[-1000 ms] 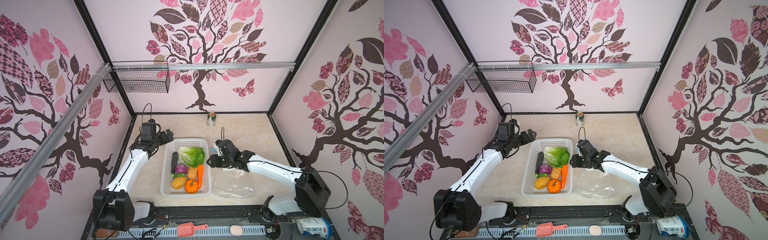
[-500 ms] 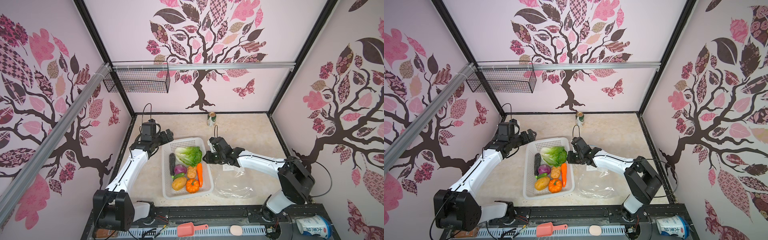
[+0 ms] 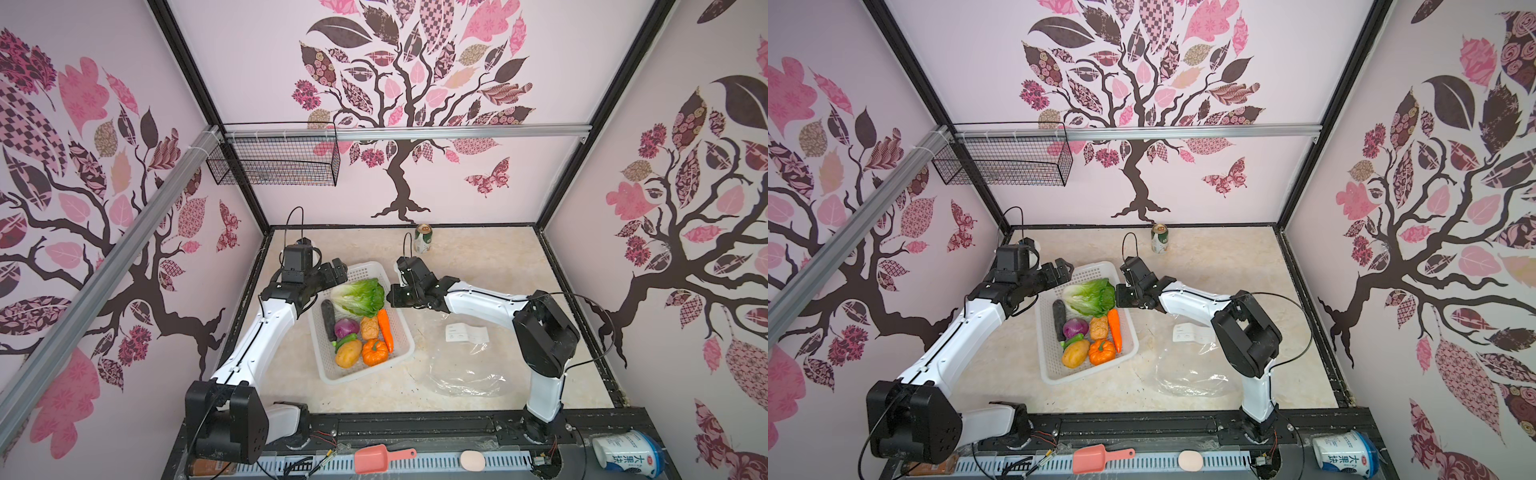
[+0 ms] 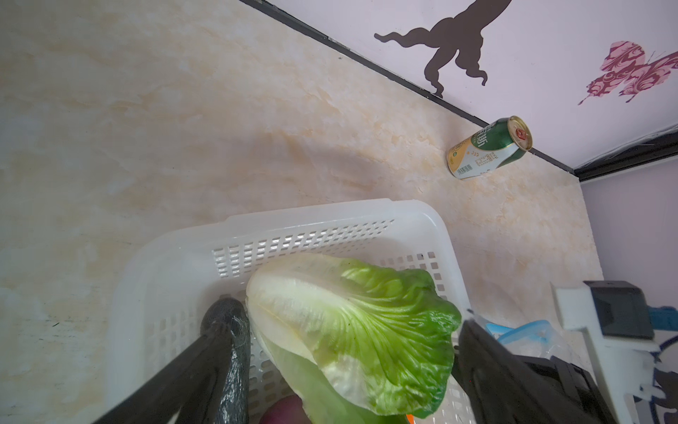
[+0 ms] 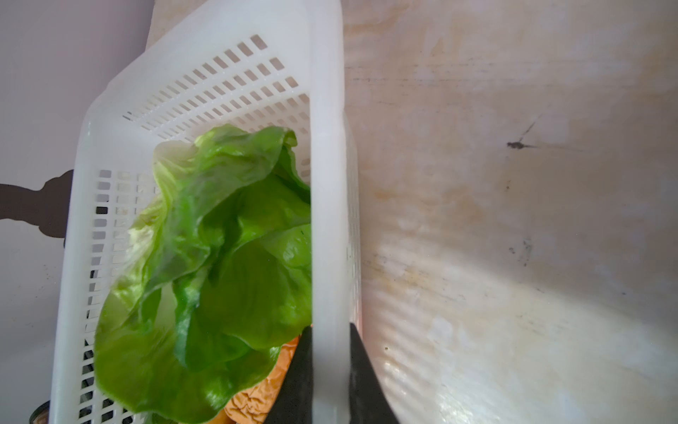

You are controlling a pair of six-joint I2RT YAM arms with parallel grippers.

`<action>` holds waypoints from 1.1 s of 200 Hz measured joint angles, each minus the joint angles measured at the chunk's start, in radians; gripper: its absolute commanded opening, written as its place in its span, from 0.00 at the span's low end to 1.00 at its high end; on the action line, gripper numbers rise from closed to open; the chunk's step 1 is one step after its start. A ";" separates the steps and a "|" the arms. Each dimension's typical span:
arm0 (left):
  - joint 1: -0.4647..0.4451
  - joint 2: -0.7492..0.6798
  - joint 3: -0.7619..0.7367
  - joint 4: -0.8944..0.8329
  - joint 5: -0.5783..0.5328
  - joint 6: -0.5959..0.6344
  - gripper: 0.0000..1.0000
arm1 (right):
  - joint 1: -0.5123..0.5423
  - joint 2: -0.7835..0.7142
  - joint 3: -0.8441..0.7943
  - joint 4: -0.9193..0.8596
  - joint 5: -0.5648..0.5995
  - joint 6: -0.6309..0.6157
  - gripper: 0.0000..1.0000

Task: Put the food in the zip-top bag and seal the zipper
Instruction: 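Move the right gripper over the clear bag while the left gripper moves toward the basket, then grasp the blue zipper edge of the bag with the right gripper and lift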

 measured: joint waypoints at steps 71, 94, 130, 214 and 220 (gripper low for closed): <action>-0.052 0.000 0.000 -0.001 0.019 0.003 0.99 | -0.001 0.006 0.016 0.028 0.064 -0.006 0.73; -0.091 0.000 0.000 -0.001 0.052 0.008 0.99 | -0.007 -0.065 -0.023 -0.022 0.126 -0.069 0.83; -0.154 0.008 0.000 -0.001 0.116 0.014 0.99 | -0.044 -0.293 -0.142 -0.147 0.245 -0.154 0.97; -0.284 0.079 0.000 -0.001 0.180 0.023 0.99 | -0.167 -0.531 -0.440 -0.317 0.463 -0.253 0.99; -0.288 0.083 0.000 -0.001 0.182 0.023 0.99 | -0.170 -0.528 -0.458 -0.309 0.463 -0.260 0.98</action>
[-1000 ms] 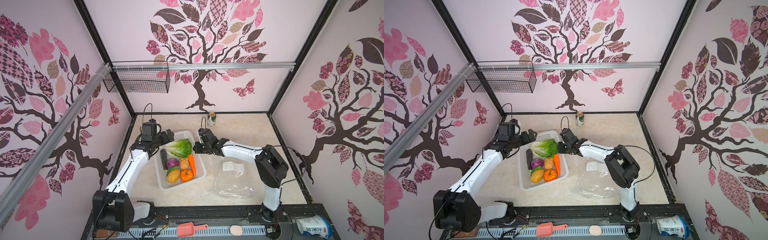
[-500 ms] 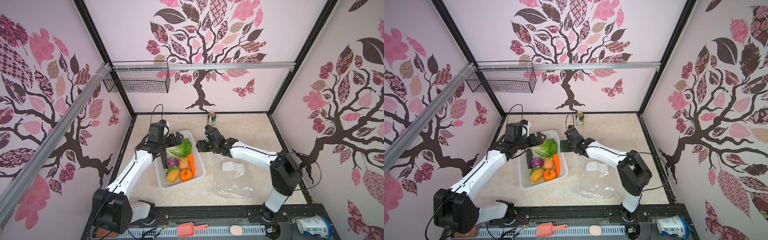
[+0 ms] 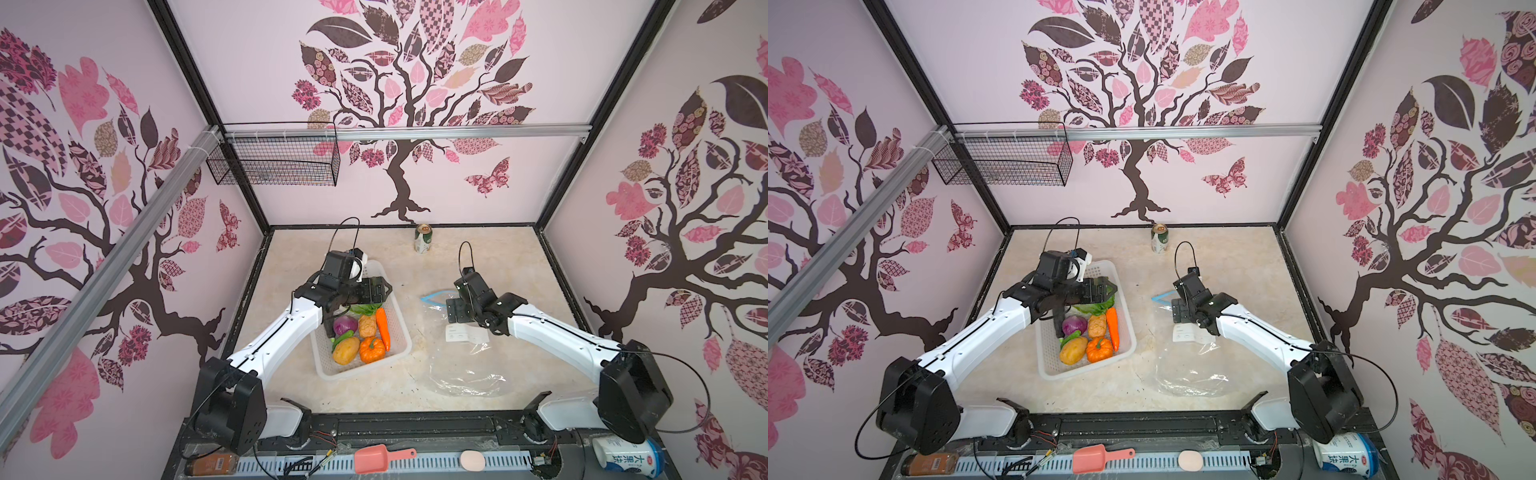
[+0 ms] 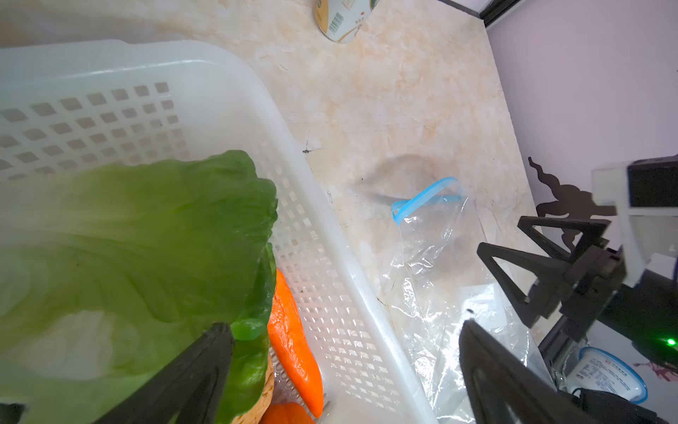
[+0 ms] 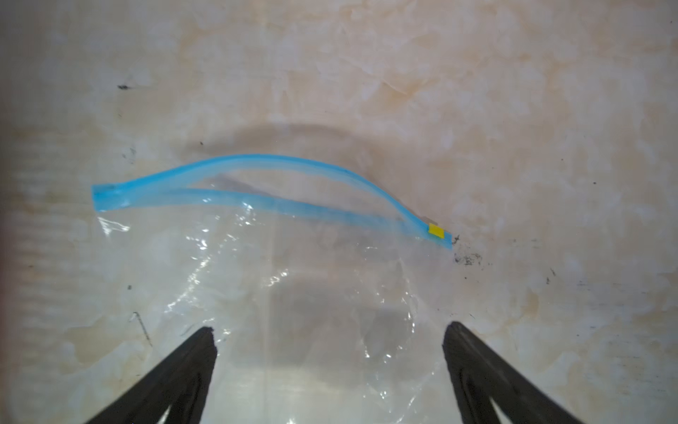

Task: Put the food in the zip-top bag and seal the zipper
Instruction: 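Grasp the blue zipper edge of the bag with the right gripper and lift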

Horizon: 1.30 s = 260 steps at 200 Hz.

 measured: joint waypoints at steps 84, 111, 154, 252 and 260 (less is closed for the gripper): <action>-0.003 0.001 0.000 -0.002 -0.008 0.005 0.99 | -0.002 0.127 -0.009 0.155 -0.053 -0.077 0.00; -0.003 -0.008 0.000 -0.005 -0.014 0.005 0.99 | -0.002 0.116 0.000 0.193 -0.084 -0.129 0.00; -0.003 -0.025 0.000 -0.005 -0.024 -0.008 0.89 | -0.002 -0.018 -0.028 0.319 -0.222 -0.285 0.00; 0.008 -0.122 0.076 0.012 -0.005 -0.102 0.88 | -0.002 -0.225 -0.254 0.758 -0.536 -0.563 0.00; 0.008 -0.123 0.081 0.023 0.006 -0.114 0.85 | -0.002 -0.225 -0.264 0.784 -0.560 -0.568 0.00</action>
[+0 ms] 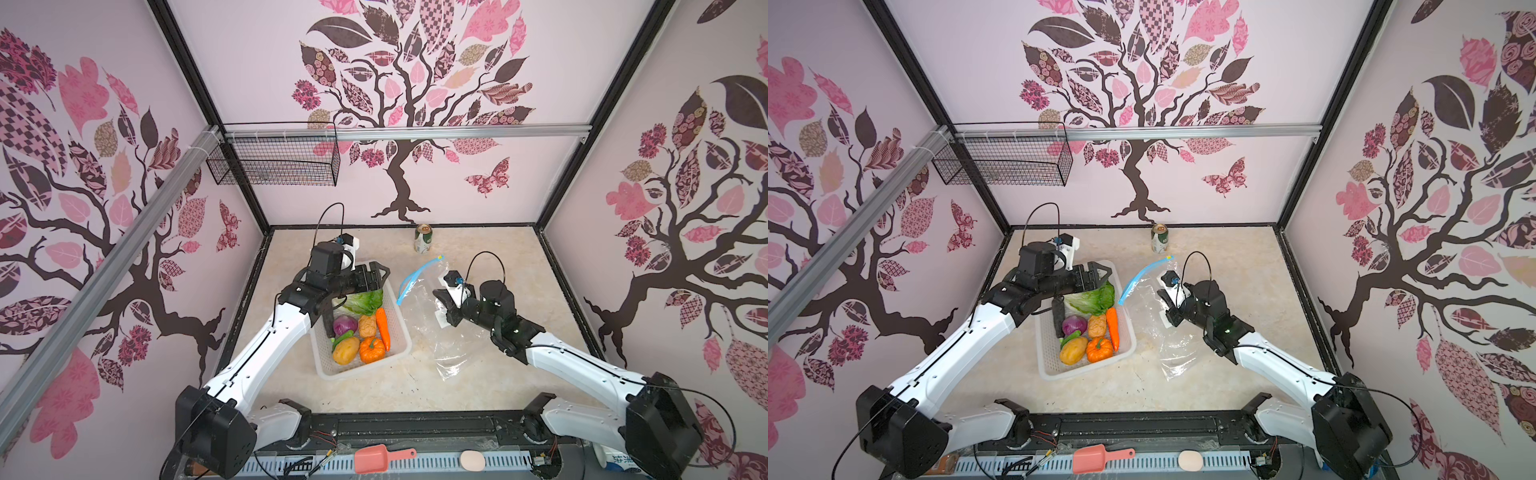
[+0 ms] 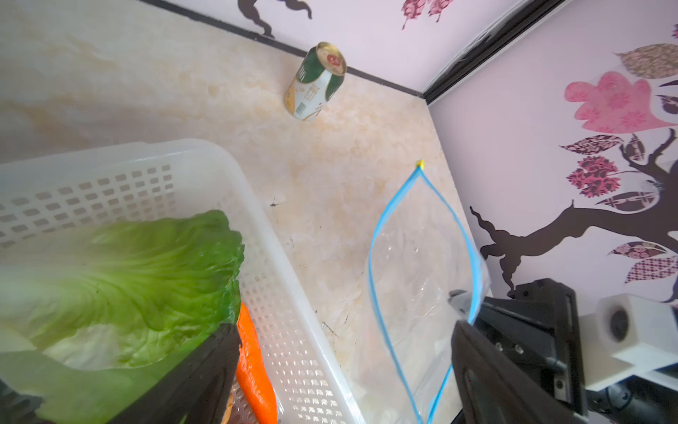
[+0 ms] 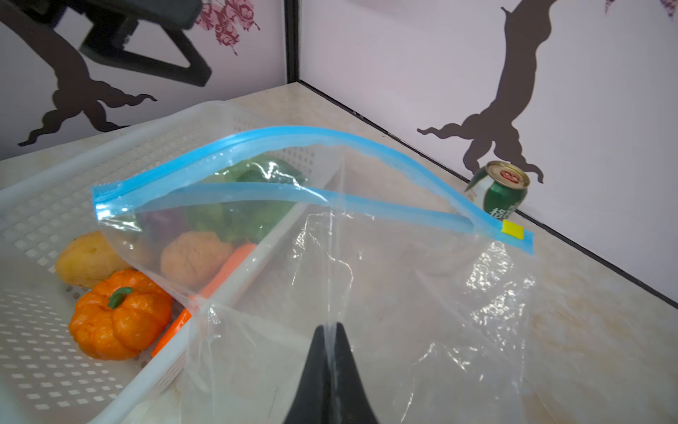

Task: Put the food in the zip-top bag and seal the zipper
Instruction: 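Grasp the blue zipper edge of the bag with the right gripper and lift, then grasp the other zipper edge with the left gripper while the right gripper holds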

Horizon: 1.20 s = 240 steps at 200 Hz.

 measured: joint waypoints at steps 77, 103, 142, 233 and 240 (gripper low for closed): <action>0.000 0.117 0.005 0.043 0.180 -0.056 0.61 | 0.000 -0.014 -0.045 0.146 -0.143 -0.007 0.00; -0.002 0.154 0.019 0.044 0.242 -0.061 0.59 | 0.000 -0.019 -0.055 0.164 -0.161 -0.007 0.00; -0.023 0.163 0.033 0.046 0.281 -0.053 0.48 | 0.000 -0.019 -0.060 0.177 -0.175 -0.007 0.00; -0.030 0.208 0.033 0.034 0.306 -0.017 0.15 | 0.000 -0.019 -0.060 0.183 -0.192 -0.010 0.00; -0.030 0.208 0.034 0.033 0.309 -0.015 0.11 | 0.000 -0.019 -0.060 0.183 -0.192 -0.012 0.00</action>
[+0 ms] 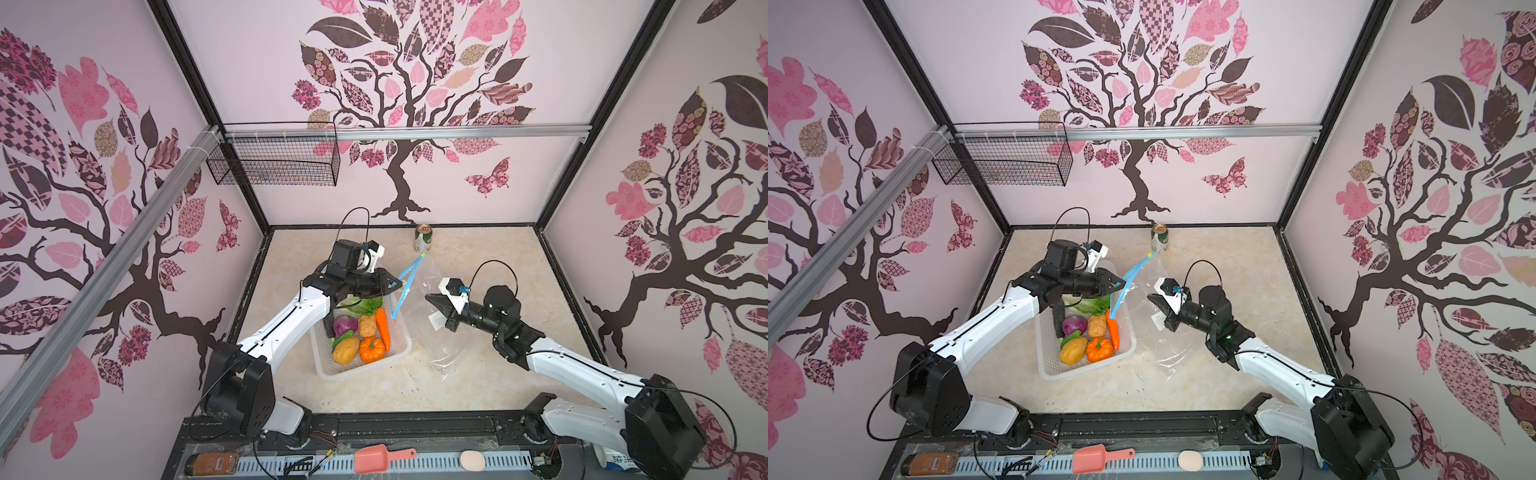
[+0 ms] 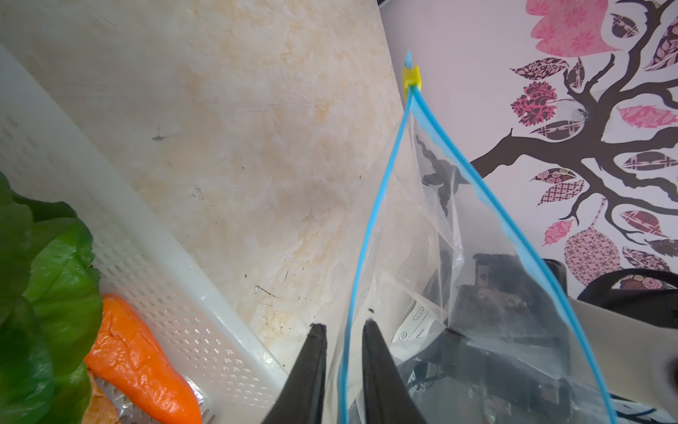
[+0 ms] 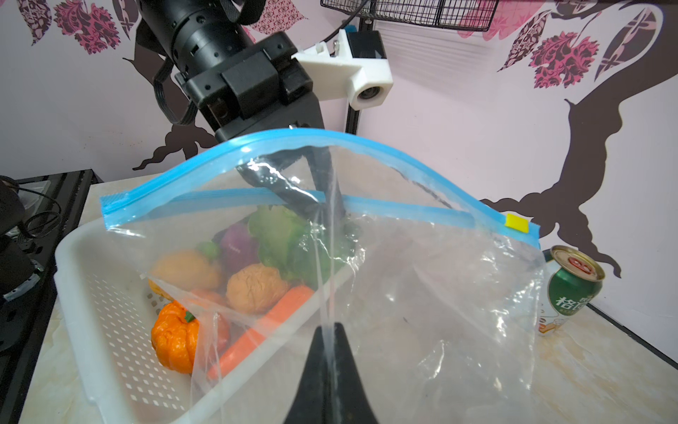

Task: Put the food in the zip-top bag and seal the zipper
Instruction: 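Grasp the other zipper edge with the left gripper while the right gripper holds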

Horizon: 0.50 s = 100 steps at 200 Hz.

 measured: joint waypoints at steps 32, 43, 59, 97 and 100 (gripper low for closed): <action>-0.003 0.000 0.003 0.002 0.011 -0.007 0.00 | 0.001 0.000 0.002 -0.008 0.021 0.008 0.15; -0.004 0.000 0.003 0.002 0.008 -0.014 0.00 | 0.002 0.000 0.015 -0.033 0.042 0.028 0.21; -0.005 -0.003 0.003 0.007 -0.015 -0.027 0.00 | 0.002 0.000 0.056 -0.081 0.089 0.064 0.28; -0.006 -0.047 0.002 0.079 -0.144 -0.106 0.00 | 0.002 0.000 0.232 -0.222 0.237 0.194 0.58; -0.006 -0.053 0.002 0.088 -0.156 -0.114 0.00 | 0.002 0.000 0.246 -0.233 0.245 0.190 0.62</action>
